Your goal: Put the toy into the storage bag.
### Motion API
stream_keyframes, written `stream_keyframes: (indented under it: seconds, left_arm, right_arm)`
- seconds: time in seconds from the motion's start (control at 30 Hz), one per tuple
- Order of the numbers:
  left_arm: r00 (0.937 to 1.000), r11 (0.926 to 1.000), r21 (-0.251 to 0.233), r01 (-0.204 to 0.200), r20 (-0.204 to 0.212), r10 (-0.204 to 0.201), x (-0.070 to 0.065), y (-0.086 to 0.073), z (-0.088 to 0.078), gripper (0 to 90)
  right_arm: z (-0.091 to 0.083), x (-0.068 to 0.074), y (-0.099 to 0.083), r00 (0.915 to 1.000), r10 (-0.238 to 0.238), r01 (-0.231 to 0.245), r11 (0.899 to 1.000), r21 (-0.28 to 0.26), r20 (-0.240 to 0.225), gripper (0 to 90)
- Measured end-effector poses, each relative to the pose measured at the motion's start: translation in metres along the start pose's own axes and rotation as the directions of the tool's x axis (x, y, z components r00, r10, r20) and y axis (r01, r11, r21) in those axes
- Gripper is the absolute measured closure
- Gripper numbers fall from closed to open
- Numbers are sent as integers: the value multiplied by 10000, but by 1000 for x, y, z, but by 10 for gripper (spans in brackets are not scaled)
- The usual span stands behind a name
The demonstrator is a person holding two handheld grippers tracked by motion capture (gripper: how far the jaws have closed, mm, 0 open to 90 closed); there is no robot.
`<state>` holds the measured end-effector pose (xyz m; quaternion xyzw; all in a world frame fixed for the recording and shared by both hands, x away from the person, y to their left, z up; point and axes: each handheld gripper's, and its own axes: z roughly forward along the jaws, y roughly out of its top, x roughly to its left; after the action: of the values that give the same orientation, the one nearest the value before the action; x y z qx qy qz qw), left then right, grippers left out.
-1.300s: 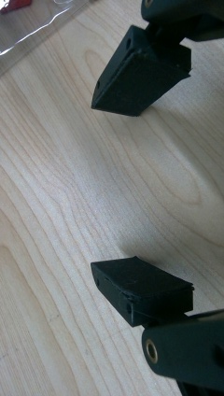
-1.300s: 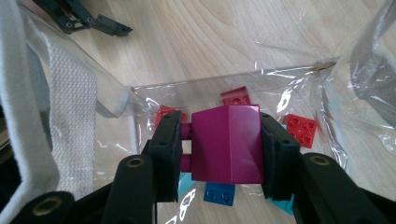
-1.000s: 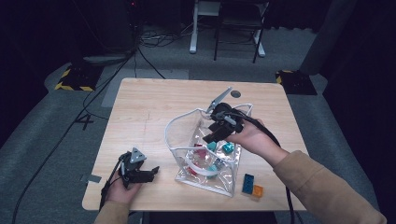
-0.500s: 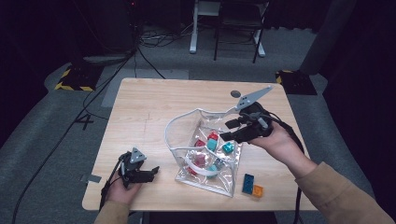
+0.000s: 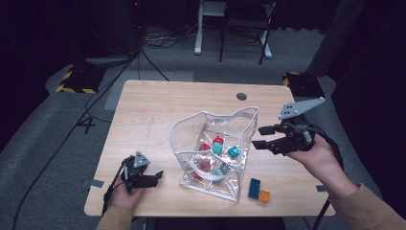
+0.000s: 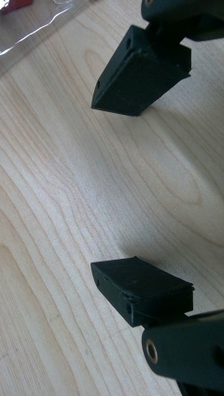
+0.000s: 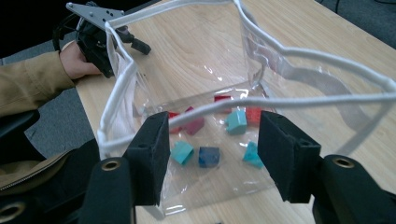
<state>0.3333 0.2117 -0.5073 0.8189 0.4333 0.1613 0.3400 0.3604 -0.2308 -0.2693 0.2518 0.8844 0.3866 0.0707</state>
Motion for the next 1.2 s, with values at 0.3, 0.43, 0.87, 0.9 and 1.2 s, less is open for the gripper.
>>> stream_keyframes:
  seconds: [0.3,0.43,0.87,0.9,1.2]
  left_arm:
    - [10000,10000,-1,0,0,0,0,0,0,199]
    - [10000,10000,0,0,-2,0,0,0,0,199]
    - [10000,10000,-3,-2,-6,2,0,0,0,199]
    - [10000,10000,-2,1,-4,-1,0,0,0,199]
    - [10000,10000,-1,-2,-6,2,0,0,0,199]
  right_arm:
    - [-18,-2,-36,9986,407,-401,9990,-189,340,413]
    - [-23,0,-46,9975,452,-442,9988,-200,547,413]
    - [-7,12,-109,9920,1049,-1038,9944,-185,708,419]
    - [-5,13,-115,9916,1086,-1083,9941,-78,706,419]
    - [27,19,-158,9899,1187,-1231,9909,548,774,429]
